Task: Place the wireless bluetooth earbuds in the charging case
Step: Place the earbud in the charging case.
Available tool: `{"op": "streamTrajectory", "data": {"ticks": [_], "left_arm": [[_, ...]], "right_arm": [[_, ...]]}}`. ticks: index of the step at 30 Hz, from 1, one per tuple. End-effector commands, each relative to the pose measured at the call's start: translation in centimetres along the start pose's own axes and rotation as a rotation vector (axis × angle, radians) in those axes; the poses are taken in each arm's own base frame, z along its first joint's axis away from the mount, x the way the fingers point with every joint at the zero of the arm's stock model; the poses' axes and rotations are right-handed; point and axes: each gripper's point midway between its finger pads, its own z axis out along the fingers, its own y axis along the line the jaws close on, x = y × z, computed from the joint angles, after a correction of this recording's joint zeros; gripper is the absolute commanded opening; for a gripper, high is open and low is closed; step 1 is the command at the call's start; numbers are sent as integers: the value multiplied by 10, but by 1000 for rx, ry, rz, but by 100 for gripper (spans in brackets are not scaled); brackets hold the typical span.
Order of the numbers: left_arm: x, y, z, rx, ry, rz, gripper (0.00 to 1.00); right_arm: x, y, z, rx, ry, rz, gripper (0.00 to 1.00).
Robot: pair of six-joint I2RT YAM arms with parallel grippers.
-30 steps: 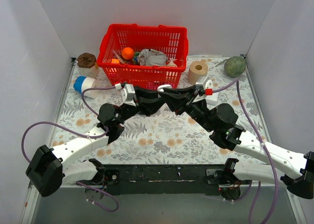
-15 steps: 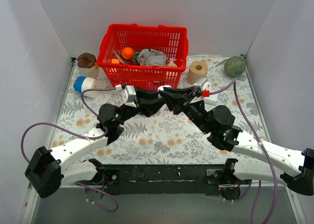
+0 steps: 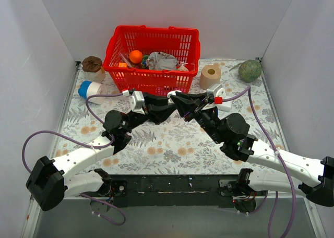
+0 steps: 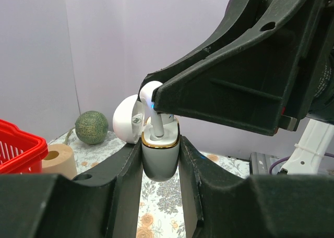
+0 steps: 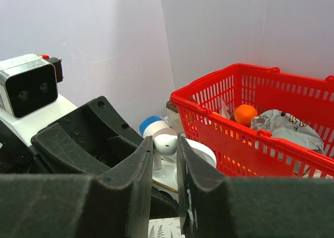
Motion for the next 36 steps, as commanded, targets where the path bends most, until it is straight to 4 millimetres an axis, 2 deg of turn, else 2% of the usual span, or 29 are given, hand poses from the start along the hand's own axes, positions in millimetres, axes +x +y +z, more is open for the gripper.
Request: {"op": "streamTrajectory", "data": {"ticks": [1, 11, 19, 25, 36], "left_arm": [[-27, -4, 3, 5, -63, 42, 0], [-30, -3, 6, 3, -69, 38, 0], [-33, -4, 5, -1, -76, 42, 0], [-33, -3, 4, -5, -76, 44, 0], [-32, -2, 4, -11, -76, 43, 0]], "right_arm": [[-23, 0, 4, 19, -66, 5, 1], [-6, 7, 4, 14, -10, -4, 1], [-1, -1, 1, 57, 14, -20, 2], [6, -8, 0, 102, 54, -25, 19], [8, -14, -1, 139, 77, -23, 42]]}}
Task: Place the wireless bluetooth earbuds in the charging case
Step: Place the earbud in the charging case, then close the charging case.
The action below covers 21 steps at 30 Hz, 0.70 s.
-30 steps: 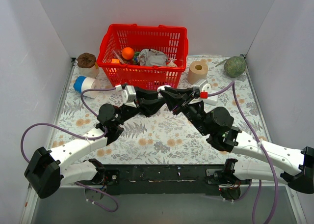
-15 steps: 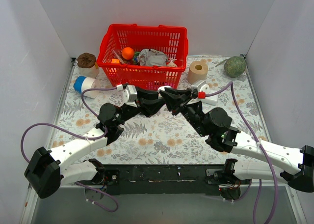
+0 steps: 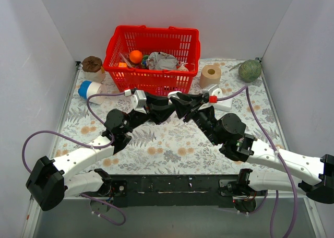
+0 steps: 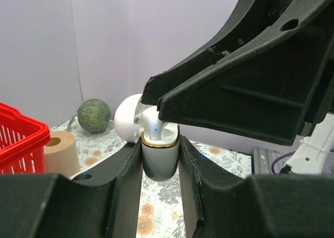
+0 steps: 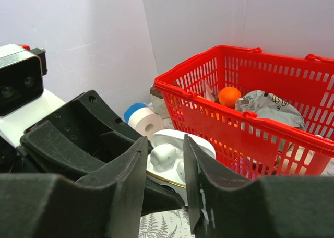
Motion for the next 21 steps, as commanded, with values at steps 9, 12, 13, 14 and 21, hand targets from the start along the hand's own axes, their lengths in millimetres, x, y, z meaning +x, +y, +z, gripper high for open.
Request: {"op": "streamTrajectory", "data": {"ticks": [9, 12, 13, 14, 21], "left_arm": [[-39, -8, 2, 17, -106, 54, 0], [-34, -7, 1, 9, -97, 49, 0], [-34, -6, 0, 4, -98, 47, 0], [-35, -6, -1, -1, -101, 48, 0], [-29, -8, -13, -13, -78, 43, 0]], "right_arm": [[-25, -8, 3, 71, -24, 33, 53], [-48, -8, 3, 72, -57, 51, 55], [-57, -9, 1, 72, -71, 59, 56], [-64, -9, -1, 72, -85, 64, 56], [-103, -28, -15, 146, -85, 4, 57]]}}
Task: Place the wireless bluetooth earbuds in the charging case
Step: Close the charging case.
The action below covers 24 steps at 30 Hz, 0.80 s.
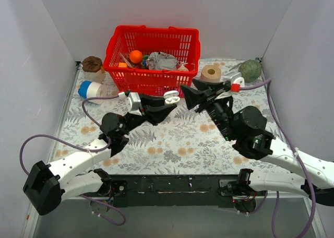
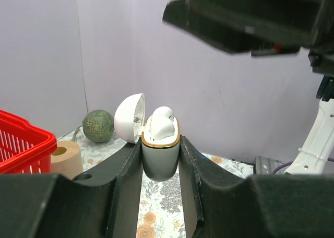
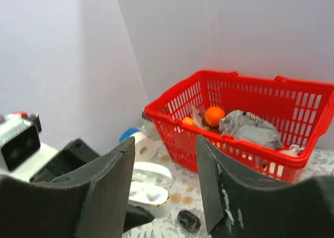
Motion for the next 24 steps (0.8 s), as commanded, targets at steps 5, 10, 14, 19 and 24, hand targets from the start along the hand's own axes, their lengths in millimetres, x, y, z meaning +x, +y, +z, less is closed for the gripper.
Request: {"op": "streamTrajectory", "data": {"ticks": [5, 10, 14, 19, 24], "left_arm": [[-3, -19, -23, 39, 49, 9, 0], [1, -57, -43, 219, 120, -8, 0], [13, -66, -53, 266, 203, -14, 0], [7, -61, -59, 222, 190, 32, 0], [3, -57, -54, 206, 188, 40, 0]], "right_arm": [[-15, -18, -5, 82, 181, -177, 46], [31, -14, 4, 64, 447, -297, 31], [52, 6, 6, -62, 557, -261, 6], [81, 22, 1, -146, 648, -214, 1], [90, 36, -8, -219, 673, -153, 1]]}}
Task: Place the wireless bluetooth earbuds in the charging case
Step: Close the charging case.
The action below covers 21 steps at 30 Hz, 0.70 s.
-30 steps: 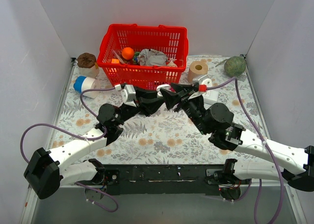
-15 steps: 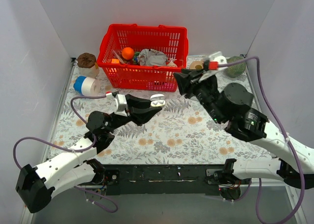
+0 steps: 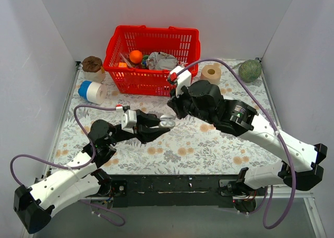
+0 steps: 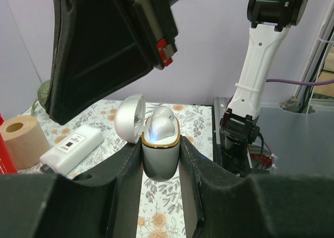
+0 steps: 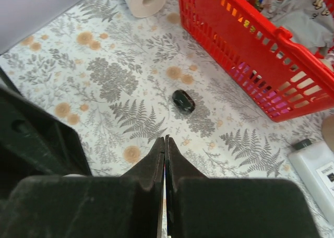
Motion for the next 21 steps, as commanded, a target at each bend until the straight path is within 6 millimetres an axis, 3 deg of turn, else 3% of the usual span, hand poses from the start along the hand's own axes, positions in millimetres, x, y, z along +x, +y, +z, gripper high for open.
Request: {"op": "streamTrajectory", "data": {"ticks": [1, 8, 15, 18, 19, 20, 21], "left_arm": [[-8, 3, 2, -16, -4, 29, 0], [-7, 12, 3, -56, -9, 28, 0], [-9, 19, 4, -91, -23, 28, 0], [-1, 37, 3, -201, -10, -45, 0], [10, 48, -1, -275, 23, -99, 0], [17, 75, -9, -440, 29, -137, 0], [33, 86, -14, -515, 63, -220, 0]], "right_arm": [[-5, 19, -14, -120, -25, 53, 1], [11, 30, -21, -189, -5, 82, 1], [15, 32, -28, -195, -10, 93, 1], [22, 5, -29, -45, -16, 139, 1], [30, -6, -30, 19, -13, 158, 1], [35, -27, -32, 128, -27, 190, 1], [32, -36, -44, 153, -76, 256, 1]]}}
